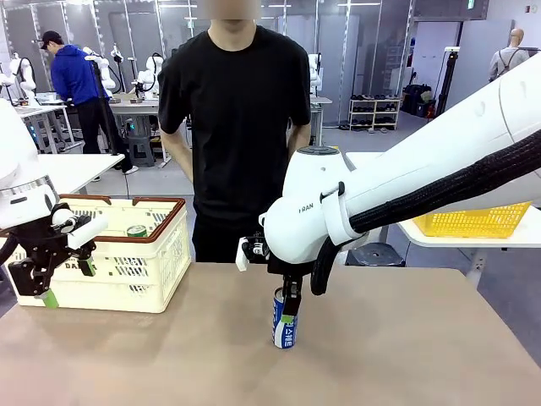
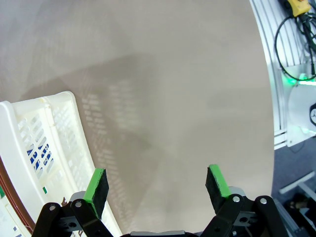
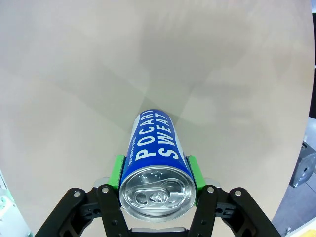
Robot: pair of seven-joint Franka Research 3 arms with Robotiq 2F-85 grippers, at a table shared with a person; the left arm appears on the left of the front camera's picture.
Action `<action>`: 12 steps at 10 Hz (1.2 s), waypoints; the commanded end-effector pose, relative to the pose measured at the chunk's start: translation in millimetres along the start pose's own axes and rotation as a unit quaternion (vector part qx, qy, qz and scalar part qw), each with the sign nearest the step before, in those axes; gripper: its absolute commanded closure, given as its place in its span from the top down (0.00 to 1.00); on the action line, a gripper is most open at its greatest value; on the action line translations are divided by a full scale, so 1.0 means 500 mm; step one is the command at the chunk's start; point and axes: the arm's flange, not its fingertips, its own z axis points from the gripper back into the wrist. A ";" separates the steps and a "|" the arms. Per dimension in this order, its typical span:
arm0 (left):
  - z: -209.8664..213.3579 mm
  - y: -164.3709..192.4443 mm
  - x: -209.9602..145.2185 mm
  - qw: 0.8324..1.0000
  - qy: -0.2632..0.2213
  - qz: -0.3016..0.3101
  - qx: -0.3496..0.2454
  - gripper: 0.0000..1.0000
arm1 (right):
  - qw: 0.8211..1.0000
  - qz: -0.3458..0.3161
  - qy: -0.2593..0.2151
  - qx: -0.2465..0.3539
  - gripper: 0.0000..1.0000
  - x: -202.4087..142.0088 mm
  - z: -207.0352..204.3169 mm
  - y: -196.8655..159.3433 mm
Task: Place the drinks into the Shopping basket.
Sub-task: Pick up one drink and place it into the Shopping basket.
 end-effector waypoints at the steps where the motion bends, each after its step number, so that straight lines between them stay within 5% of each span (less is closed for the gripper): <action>1: 0.002 -0.003 0.004 1.000 0.007 0.006 -0.006 1.00 | 1.000 0.012 -0.020 0.007 0.35 0.000 0.000 -0.012; 2: 0.002 -0.003 0.004 1.000 0.007 0.006 -0.006 1.00 | 1.000 0.013 -0.019 0.007 0.60 0.000 0.000 -0.012; 6: 0.002 -0.003 0.004 1.000 0.007 0.006 -0.006 1.00 | 1.000 0.019 -0.013 0.001 1.00 -0.004 0.020 -0.012; 12: 0.002 -0.003 0.004 1.000 0.007 0.006 -0.006 1.00 | 1.000 0.005 0.009 -0.001 1.00 -0.079 0.065 -0.037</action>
